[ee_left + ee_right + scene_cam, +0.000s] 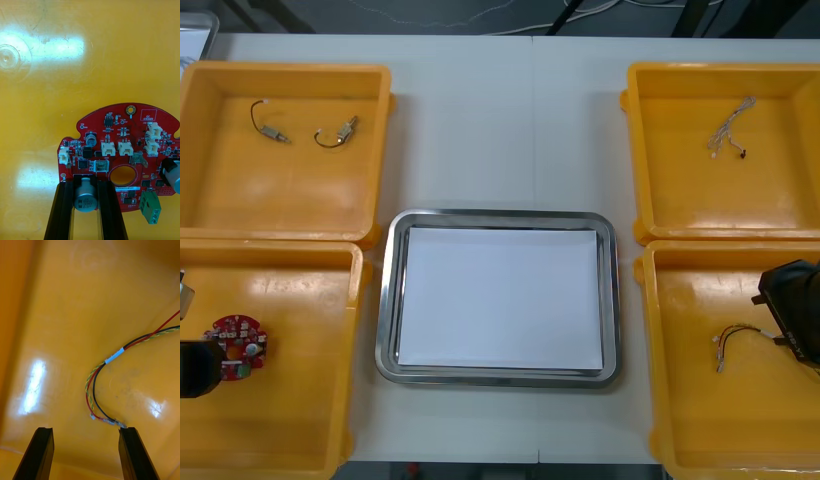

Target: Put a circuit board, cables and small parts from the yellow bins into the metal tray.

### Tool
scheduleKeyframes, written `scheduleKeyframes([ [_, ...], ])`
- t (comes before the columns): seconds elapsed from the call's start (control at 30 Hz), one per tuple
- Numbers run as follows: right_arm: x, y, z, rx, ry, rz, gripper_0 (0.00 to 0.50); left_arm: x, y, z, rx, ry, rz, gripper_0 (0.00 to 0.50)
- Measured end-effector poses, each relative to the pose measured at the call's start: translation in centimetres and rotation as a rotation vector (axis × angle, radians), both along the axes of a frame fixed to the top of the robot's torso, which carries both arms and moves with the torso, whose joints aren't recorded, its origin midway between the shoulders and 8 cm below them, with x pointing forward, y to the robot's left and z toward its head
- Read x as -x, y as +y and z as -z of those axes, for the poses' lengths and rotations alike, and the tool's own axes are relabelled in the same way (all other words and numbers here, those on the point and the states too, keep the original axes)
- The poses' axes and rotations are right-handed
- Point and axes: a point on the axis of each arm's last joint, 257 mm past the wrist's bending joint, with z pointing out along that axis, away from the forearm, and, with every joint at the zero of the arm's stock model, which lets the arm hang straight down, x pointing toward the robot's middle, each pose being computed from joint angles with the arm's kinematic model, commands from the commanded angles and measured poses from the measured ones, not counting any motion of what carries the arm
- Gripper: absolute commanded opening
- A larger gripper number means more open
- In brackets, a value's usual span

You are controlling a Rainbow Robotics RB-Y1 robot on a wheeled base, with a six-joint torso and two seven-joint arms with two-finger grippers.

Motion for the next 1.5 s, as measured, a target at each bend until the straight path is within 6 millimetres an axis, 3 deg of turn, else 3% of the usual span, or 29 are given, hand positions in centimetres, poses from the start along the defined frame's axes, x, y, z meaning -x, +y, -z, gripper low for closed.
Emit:
scheduleKeyframes([
  [0.5, -0.9, -2.8, 1.8, -0.124, 0.036, 0.373, 0.500, -0.8, 0.7, 0.4, -0.020, -0.032, -0.007, 0.000],
  [0.63, -1.6, -3.2, 2.4, -0.138, 0.018, 0.395, 0.500, -0.6, 0.7, 1.7, -0.010, -0.017, -0.013, 0.000],
  [0.8, -2.1, -3.8, 3.1, -0.138, 0.013, 0.411, 0.500, -0.6, 0.7, 1.8, -0.011, -0.016, -0.013, 0.000],
  [0.9, -2.2, -4.3, 3.5, -0.130, 0.012, 0.424, 0.500, -0.6, 0.7, 1.7, -0.011, -0.016, -0.013, 0.100],
  [0.93, -2.2, -4.4, 3.5, -0.126, 0.009, 0.428, 0.500, -0.6, 0.7, 1.7, -0.011, -0.016, -0.013, 0.206],
  [0.97, -2.3, -4.6, 3.5, -0.122, 0.005, 0.430, 0.500, -0.6, 0.7, 1.7, -0.011, -0.016, -0.013, 0.283],
  [1.0, -2.3, -4.7, 3.5, -0.119, 0.003, 0.432, 0.500, -0.6, 0.7, 1.8, -0.011, -0.016, -0.013, 0.317],
  [1.23, -2.7, -4.8, 3.7, -0.110, -0.019, 0.426, 0.500, -0.5, 0.6, 1.9, -0.010, -0.009, -0.010, 0.352],
  [1.3, -2.7, -4.7, 3.9, -0.108, -0.023, 0.423, 0.500, 0.0, 0.3, 2.0, -0.009, 0.015, -0.005, 0.399],
  [1.5, -2.4, -4.7, 4.5, -0.104, -0.019, 0.420, 0.500, 1.8, -0.7, 0.8, -0.019, 0.094, 0.022, 0.466],
])
